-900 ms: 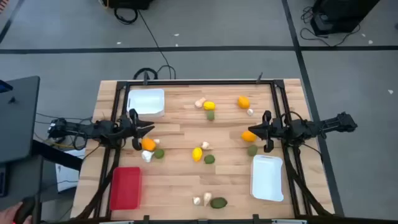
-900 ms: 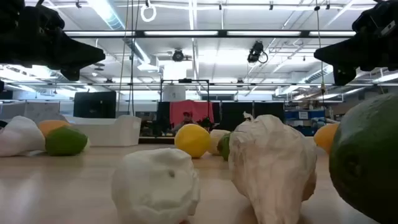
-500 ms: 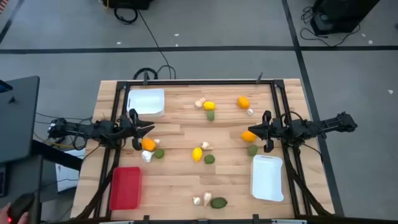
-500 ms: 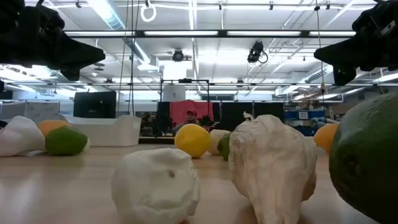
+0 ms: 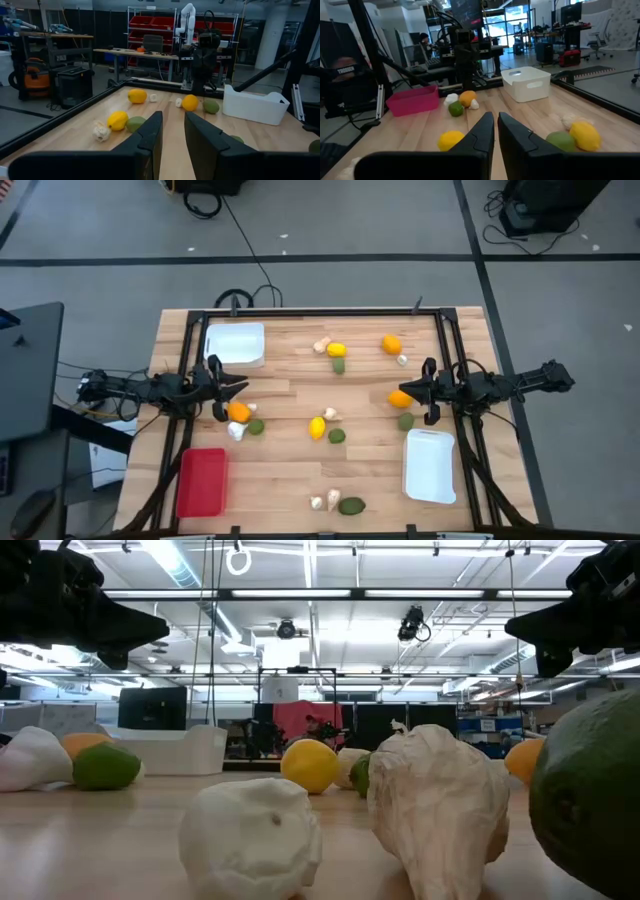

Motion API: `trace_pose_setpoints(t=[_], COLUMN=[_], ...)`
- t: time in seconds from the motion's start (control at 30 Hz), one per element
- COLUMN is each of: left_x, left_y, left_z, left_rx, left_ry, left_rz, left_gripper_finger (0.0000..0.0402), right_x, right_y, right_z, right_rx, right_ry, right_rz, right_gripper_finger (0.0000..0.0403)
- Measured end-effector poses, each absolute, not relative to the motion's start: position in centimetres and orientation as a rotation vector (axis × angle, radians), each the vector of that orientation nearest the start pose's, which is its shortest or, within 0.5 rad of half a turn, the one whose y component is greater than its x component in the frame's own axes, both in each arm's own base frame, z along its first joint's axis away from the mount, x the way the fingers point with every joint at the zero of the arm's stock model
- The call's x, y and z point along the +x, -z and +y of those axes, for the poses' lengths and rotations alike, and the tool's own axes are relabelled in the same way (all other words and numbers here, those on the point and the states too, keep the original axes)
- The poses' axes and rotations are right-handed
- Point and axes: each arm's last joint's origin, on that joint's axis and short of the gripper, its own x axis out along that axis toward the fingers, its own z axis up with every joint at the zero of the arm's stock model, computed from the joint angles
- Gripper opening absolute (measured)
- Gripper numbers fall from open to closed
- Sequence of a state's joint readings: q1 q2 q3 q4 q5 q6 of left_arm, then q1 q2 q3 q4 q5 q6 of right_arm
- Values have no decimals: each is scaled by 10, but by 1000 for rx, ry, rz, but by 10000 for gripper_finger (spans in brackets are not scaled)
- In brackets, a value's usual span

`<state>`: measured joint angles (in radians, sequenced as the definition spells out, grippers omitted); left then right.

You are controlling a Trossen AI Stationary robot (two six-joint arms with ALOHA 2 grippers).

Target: Sort produce into baskets

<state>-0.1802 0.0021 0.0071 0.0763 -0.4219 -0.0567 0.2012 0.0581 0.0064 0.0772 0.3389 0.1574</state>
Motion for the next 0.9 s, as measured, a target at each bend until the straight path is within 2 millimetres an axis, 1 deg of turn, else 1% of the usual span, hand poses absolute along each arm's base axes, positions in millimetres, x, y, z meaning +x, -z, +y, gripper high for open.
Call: trace_pose_setpoints(t=[0.73,0.9], left_x=[95,95], left_y=[-173,-178], left_z=[-5,-5], left_rx=[-81,-96], left_ry=[-239,-238], left_rz=[-85,-133], left_gripper_finger=[86,86], right_x=[99,99], right_y=[-169,-169], right_z=[10,10], right_rx=[164,149], right_ry=[135,145], right_rz=[-36,-42], right_gripper_finger=[39,39])
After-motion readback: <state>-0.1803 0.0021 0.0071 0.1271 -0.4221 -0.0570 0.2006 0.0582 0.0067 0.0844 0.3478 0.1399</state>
